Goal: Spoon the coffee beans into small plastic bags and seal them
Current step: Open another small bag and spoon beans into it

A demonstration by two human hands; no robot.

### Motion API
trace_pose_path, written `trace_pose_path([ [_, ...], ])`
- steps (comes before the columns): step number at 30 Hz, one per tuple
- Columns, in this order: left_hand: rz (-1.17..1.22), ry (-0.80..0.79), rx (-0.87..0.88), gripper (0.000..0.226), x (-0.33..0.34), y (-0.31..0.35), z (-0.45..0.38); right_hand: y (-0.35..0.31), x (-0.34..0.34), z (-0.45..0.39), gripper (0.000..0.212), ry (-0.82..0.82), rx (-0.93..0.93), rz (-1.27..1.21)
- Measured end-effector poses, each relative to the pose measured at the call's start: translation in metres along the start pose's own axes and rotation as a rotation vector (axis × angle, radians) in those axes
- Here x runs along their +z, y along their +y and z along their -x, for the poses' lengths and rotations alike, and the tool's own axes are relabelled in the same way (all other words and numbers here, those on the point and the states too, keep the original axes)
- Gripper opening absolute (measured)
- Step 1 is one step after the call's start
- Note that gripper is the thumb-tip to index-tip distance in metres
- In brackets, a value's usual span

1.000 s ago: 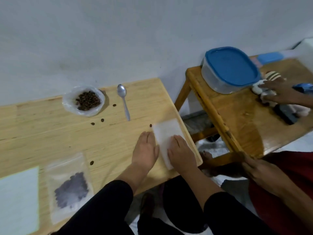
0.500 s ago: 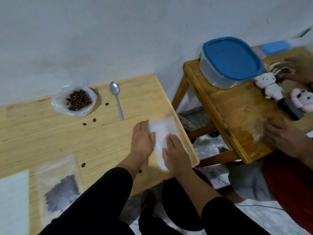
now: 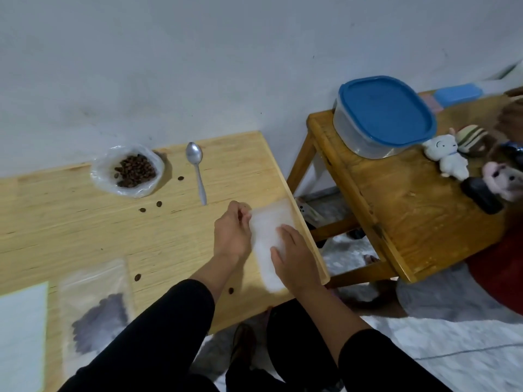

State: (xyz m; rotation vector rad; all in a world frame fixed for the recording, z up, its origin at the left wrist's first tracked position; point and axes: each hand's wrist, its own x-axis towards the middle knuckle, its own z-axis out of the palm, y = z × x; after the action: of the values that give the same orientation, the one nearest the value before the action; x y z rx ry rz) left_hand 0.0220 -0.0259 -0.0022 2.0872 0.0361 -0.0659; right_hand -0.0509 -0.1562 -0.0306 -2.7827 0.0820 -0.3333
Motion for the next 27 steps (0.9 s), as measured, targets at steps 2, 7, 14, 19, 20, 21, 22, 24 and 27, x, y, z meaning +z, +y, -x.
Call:
trace_pose_path([
  [2, 0.011, -0.009, -0.011, 0.008, -0.005, 0.003, 0.001, -0.004, -0.007, -0.011, 0.044, 0.025, 0.022, -0.054],
  [7, 0.041, 0.013, 0.018, 0.008, -0.026, 0.010, -0.003, -0.016, -0.028, -0.047, 0.054, 0.104, -0.008, -0.085],
  [14, 0.076, 0.233, 0.053, 0.011, -0.081, 0.028, -0.016, -0.069, -0.064, -0.096, 0.007, 0.040, -0.069, -0.348],
  [19, 0.168, 0.439, 0.017, 0.029, -0.119, 0.038, -0.006, -0.134, -0.076, -0.106, 0.006, -0.090, 0.206, -0.810],
  [20, 0.205, 0.427, 0.001, 0.028, -0.125, 0.039, -0.002, -0.147, -0.076, -0.106, 0.006, -0.130, 0.219, -0.925],
  [21, 0.236, 0.419, -0.007, 0.027, -0.132, 0.040, 0.001, -0.158, -0.075, -0.105, 0.004, -0.182, 0.223, -1.031],
  [22, 0.265, 0.419, -0.011, 0.025, -0.139, 0.039, 0.004, -0.168, -0.074, -0.104, 0.004, -0.236, 0.226, -1.114],
  [24, 0.311, 0.425, -0.022, 0.023, -0.154, 0.037, 0.010, -0.185, -0.071, -0.101, 0.007, -0.312, 0.234, -1.224],
  [27, 0.327, 0.420, -0.024, 0.026, -0.177, 0.026, 0.017, -0.207, -0.066, -0.097, 0.017, -0.385, 0.222, -1.305],
])
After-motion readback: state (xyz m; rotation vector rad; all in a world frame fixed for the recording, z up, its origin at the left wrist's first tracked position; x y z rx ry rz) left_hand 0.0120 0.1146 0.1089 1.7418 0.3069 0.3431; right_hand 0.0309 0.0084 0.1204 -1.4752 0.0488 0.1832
